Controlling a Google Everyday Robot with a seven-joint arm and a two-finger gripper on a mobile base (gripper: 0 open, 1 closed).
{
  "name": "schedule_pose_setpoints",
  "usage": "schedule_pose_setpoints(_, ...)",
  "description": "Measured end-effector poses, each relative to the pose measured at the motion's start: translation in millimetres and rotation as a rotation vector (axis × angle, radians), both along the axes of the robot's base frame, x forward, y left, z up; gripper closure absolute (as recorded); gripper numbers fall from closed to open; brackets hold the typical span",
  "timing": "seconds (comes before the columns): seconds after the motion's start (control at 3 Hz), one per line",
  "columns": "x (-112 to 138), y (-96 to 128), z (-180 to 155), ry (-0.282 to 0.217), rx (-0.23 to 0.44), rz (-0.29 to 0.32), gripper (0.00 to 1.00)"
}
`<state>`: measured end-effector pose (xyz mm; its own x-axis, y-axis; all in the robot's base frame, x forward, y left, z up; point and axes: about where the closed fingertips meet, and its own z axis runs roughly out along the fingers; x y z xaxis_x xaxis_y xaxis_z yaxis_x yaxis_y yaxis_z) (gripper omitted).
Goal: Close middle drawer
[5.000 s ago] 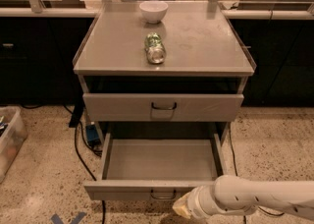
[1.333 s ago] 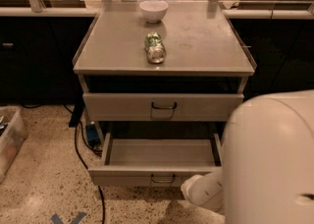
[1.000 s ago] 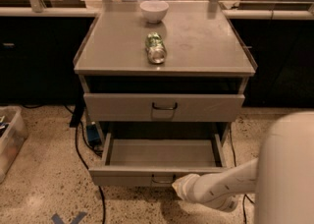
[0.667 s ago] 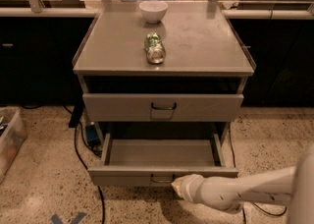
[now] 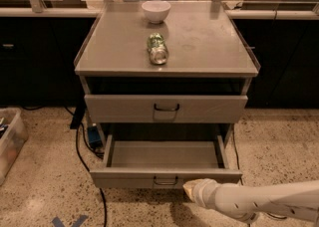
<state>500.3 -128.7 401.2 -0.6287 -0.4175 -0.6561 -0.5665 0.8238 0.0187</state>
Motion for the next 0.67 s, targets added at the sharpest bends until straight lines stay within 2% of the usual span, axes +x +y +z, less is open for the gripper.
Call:
schedule_pose_setpoints(0.33,17.4,-1.4,1.1,-0.044,-0.014,-0.005,1.0)
schedule_pose_setpoints(0.67,32.6,-7.7,2.1,-0.083,-0.003,-0.038,1.0)
